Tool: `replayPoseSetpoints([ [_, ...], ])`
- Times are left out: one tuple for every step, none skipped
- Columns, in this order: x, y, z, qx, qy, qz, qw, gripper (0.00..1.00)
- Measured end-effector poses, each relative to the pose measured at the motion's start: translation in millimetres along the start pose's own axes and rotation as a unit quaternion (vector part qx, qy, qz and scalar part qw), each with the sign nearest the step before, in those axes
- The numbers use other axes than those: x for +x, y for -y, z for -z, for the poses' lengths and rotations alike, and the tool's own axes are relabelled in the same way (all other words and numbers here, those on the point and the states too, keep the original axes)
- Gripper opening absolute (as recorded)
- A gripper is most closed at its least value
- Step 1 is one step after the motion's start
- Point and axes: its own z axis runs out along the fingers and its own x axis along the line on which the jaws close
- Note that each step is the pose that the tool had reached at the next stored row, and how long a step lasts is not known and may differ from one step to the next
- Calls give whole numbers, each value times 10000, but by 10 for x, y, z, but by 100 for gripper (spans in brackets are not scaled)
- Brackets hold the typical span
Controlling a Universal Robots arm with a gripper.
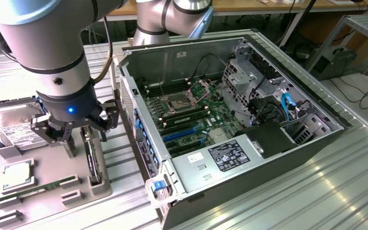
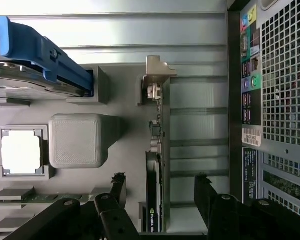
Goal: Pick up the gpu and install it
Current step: 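Pick up the gpu and move the gpu toward the slot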
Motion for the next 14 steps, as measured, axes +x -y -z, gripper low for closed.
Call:
replayPoseSetpoints([
  [1,1,-17,0,0,0,10000,66],
  [1,1,-36,0,0,0,10000,66],
  [2,2,-54,0,0,-1,10000,66],
  [2,2,-71,0,0,0,10000,66],
  [3,4,-90,0,0,-1,10000,66],
  [4,12,-106,1,0,-1,10000,66],
  [4,21,-125,0,0,1,10000,66],
  [5,27,-151,0,0,2,10000,66],
  [5,31,-167,0,0,5,10000,66],
  [6,38,-189,0,0,14,10000,66],
  [8,44,-203,0,-1,19,10000,66],
  [12,56,-224,1,-2,26,10000,66],
  [16,66,-240,0,-2,30,10000,66],
  [22,74,-260,-1,-1,30,10000,66],
])
